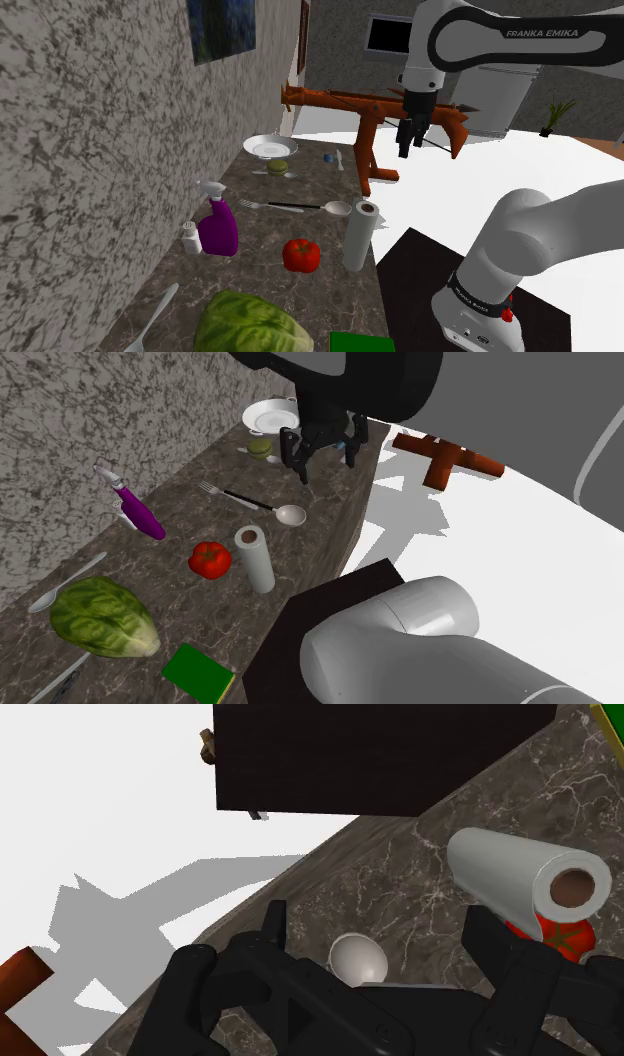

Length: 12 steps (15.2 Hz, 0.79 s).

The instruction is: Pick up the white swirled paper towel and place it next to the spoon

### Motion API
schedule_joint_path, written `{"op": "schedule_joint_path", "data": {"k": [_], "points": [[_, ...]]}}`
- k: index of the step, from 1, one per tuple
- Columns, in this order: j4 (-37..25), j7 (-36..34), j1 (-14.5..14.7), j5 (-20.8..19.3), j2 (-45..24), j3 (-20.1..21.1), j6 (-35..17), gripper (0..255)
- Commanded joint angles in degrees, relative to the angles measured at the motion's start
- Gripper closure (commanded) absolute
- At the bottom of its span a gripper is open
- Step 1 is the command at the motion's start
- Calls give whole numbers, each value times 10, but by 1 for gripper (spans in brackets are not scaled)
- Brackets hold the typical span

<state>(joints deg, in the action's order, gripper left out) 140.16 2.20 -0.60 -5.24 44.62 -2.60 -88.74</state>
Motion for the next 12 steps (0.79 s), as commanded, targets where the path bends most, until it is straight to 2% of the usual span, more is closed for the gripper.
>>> {"op": "schedule_joint_path", "data": {"k": [1,12], "points": [[0,0,0,0,0,0,0,0],[89,-78,81,95,-27,101,-154,0]]}}
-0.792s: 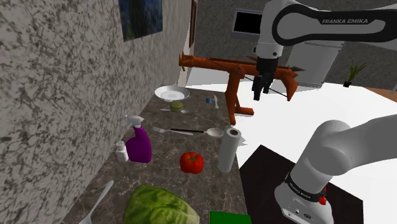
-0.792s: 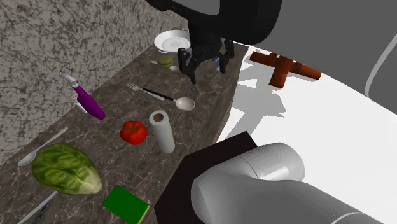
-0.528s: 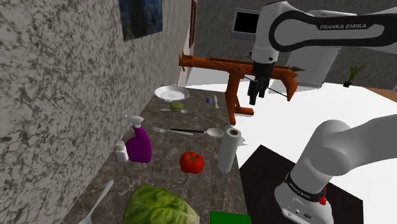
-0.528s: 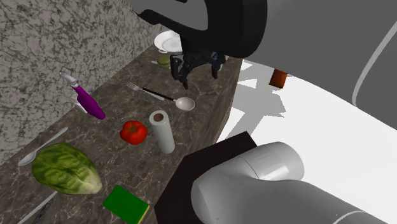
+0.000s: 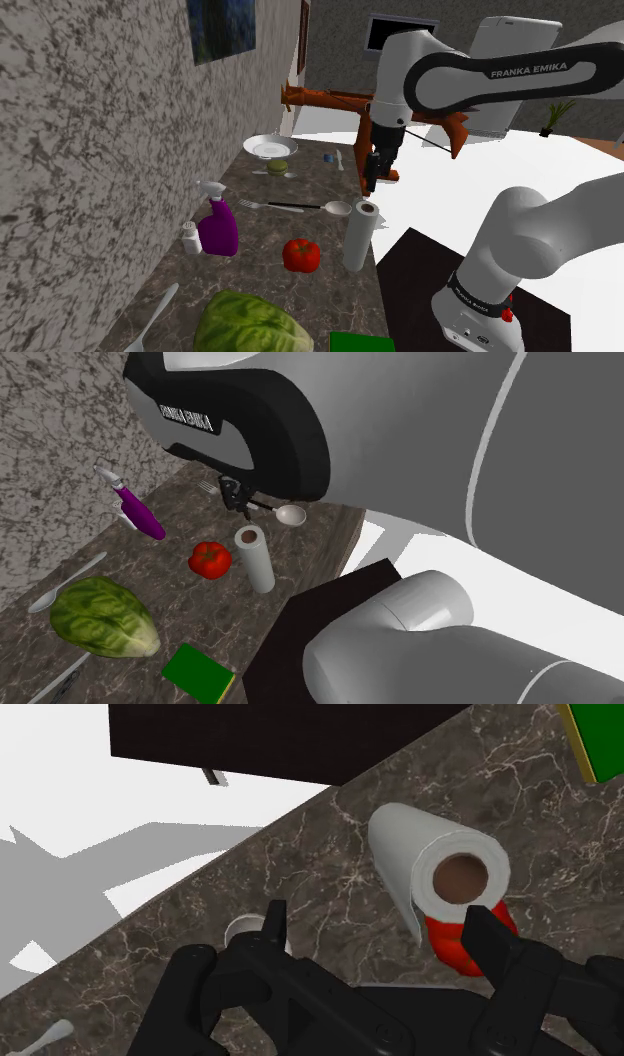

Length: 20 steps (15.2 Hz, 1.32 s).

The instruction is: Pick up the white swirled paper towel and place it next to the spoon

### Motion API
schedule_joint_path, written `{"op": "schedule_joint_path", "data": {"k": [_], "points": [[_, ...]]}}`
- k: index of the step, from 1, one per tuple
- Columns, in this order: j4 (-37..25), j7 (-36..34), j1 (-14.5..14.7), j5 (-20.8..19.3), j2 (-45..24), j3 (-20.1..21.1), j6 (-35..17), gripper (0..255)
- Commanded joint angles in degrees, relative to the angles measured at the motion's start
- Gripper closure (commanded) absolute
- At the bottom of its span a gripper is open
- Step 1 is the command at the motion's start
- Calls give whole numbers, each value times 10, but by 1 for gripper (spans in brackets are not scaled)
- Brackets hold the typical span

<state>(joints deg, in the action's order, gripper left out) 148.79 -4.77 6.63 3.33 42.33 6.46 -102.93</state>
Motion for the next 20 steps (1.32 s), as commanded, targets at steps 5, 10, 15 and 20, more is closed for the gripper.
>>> {"op": "schedule_joint_path", "data": {"k": [5,10,15,20], "points": [[23,-34,37,40,-38,51,-83,0],[54,-34,38,44,-49,55,-126,0],[64,-34,39,45,-54,57,-140,0],[64,-34,39,45,-54,57,-140,0]]}}
